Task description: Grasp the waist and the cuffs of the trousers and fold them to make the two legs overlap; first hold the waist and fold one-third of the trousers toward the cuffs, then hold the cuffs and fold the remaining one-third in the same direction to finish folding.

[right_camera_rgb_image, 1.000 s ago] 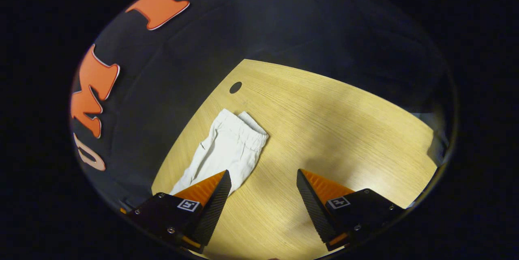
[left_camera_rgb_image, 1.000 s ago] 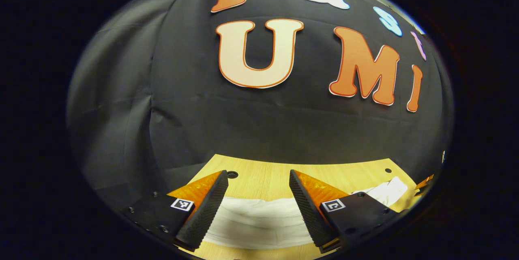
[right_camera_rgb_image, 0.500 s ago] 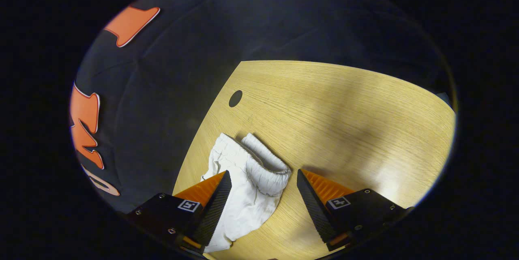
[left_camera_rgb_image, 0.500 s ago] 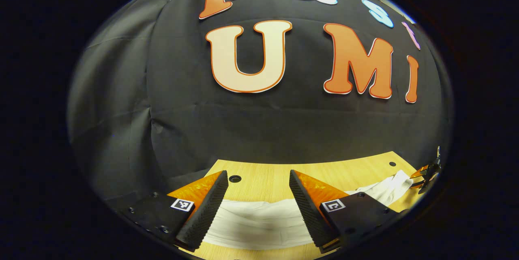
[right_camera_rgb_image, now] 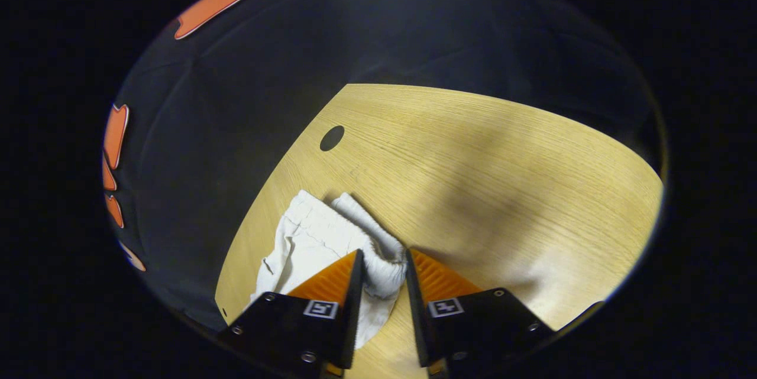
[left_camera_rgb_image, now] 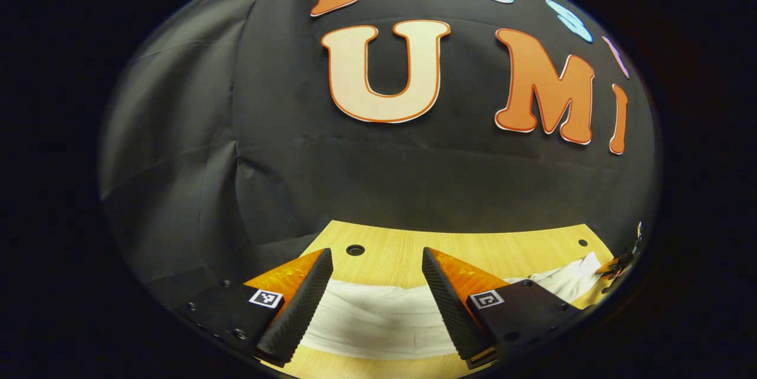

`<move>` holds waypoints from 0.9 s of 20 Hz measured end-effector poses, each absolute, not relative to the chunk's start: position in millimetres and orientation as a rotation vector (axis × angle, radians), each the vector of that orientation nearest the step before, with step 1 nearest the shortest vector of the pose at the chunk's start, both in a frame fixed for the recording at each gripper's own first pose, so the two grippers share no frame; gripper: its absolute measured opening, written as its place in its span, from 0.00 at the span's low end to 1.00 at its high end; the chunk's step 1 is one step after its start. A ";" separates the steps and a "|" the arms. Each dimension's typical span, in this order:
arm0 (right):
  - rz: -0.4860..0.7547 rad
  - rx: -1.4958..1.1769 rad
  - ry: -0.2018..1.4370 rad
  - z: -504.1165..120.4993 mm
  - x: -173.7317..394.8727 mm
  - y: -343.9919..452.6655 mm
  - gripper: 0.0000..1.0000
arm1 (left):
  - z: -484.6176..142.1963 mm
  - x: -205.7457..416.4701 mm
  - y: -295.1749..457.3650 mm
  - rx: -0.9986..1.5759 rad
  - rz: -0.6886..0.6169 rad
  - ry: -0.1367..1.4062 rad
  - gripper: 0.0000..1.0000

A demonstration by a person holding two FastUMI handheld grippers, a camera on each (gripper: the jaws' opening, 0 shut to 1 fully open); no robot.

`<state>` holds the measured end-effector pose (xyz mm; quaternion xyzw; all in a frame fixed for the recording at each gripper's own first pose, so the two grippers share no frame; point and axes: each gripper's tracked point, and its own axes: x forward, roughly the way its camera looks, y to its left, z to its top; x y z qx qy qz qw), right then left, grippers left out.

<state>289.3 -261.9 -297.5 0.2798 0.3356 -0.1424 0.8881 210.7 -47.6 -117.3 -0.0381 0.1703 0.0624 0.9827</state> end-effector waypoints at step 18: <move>-0.008 0.313 0.460 -194.0 275.8 -221.3 0.00 | -126.3 174.7 74.2 -0.190 0.207 0.316 0.99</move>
